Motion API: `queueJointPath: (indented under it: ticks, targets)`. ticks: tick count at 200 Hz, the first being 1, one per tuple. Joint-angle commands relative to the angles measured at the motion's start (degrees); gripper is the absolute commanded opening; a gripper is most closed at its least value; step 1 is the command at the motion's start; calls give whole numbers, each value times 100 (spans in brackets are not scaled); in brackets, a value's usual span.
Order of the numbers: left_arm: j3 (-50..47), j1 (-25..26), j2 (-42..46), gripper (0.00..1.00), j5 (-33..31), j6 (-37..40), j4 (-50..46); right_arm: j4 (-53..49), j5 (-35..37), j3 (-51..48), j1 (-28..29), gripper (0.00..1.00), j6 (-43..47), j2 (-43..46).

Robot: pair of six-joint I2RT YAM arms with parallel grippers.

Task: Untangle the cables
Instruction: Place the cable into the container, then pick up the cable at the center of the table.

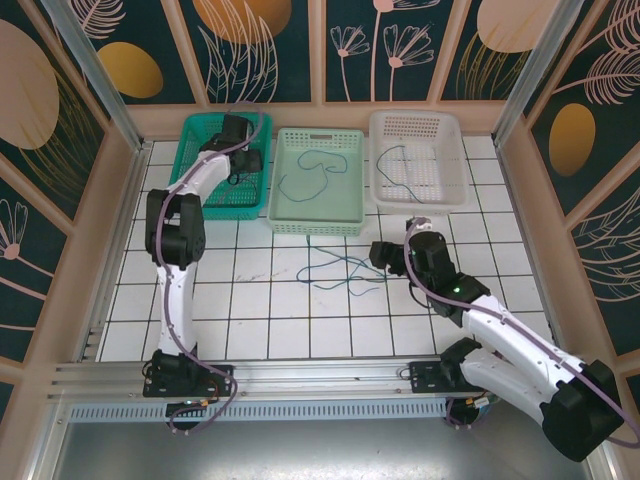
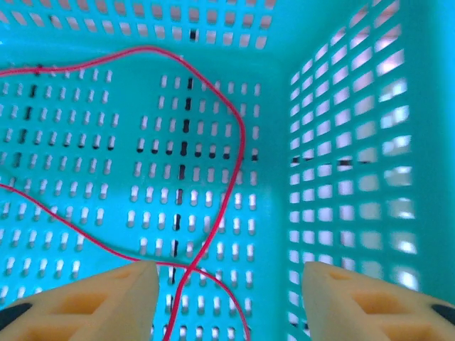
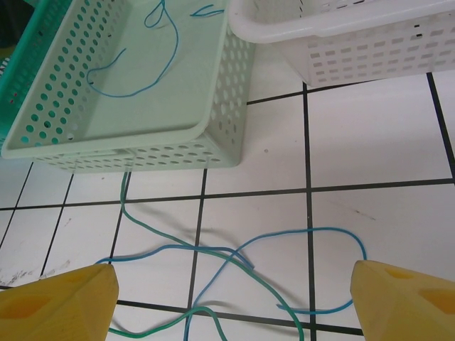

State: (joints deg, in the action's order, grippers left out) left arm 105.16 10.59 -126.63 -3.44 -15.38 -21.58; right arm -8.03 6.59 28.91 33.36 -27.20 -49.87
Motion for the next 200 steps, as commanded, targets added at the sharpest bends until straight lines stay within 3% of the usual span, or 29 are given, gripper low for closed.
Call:
queueJointPath:
  ticks: [1,32,72,108,138,159,200]
  targets:
    - [-562,-26,1172,58,291,-178,1138,-58,55,-113,-73,86,-48,-51]
    - [-1718,101,2113,60,467,-403,2132,-32,-87,-45,-115,85,-75,-405]
    - [-2937,589,3033,66,160,-603,2933,73,-539,71,-119,80,55,-862]
    - [-4582,1045,3754,68,455,-1110,4125,142,-545,88,-114,78,-48,-1147]
    - [-5222,1416,4126,69,698,-965,4140,133,-598,109,-119,78,-27,-1235]
    - [-5581,1701,4341,69,831,-915,4173,99,-250,120,-120,78,-164,-1233]
    - [-6049,2409,4478,66,680,-852,4273,233,-250,84,-133,78,-292,-1193]
